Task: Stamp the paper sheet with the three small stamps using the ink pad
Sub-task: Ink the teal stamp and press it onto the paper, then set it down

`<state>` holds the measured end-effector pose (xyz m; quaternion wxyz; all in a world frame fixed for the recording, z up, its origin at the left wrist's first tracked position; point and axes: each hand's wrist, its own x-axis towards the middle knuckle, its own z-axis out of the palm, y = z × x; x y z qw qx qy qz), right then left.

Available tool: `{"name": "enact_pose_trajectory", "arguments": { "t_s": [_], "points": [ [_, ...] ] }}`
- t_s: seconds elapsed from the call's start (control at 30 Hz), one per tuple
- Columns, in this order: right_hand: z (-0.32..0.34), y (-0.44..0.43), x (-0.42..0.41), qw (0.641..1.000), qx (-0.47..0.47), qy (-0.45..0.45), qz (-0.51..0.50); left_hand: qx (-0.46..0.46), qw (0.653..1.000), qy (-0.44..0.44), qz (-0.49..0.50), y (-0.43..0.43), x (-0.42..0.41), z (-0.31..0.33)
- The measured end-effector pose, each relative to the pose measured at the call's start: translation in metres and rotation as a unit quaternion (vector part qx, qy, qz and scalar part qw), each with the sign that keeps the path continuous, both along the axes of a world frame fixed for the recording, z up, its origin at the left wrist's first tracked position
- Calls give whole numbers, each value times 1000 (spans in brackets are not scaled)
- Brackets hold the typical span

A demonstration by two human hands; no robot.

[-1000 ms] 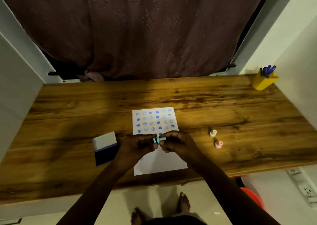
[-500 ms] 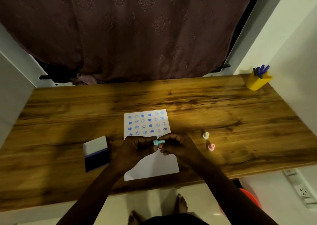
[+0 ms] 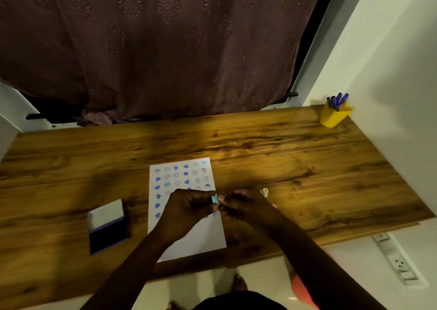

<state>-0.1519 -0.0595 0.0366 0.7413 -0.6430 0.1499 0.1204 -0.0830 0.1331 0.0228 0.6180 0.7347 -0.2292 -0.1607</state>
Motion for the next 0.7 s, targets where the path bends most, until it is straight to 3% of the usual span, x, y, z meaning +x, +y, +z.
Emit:
{"name": "enact_pose_trajectory", "arguments": {
  "t_s": [0.13,0.3,0.37,0.47,0.57,0.7],
  "points": [
    [3,-25,1,1000,-15,-5,-12,-41,999,18,11,-27,-4,-1],
    [3,-70,22,987,-150,-13,-49,29,997,64,29,-56,6,-10],
    [-3,-94,30,958,-278,-28,-60,48,996,66,38,-64,8,-14],
    [-14,-128,40,887,-459,-31,-27,84,995,46,42,-74,7,-19],
    [-27,-150,49,843,-537,-16,22,97,993,45,54,-80,3,-25],
    [-40,-161,57,815,-576,10,65,103,990,56,72,-85,0,-33]
  ]
}}
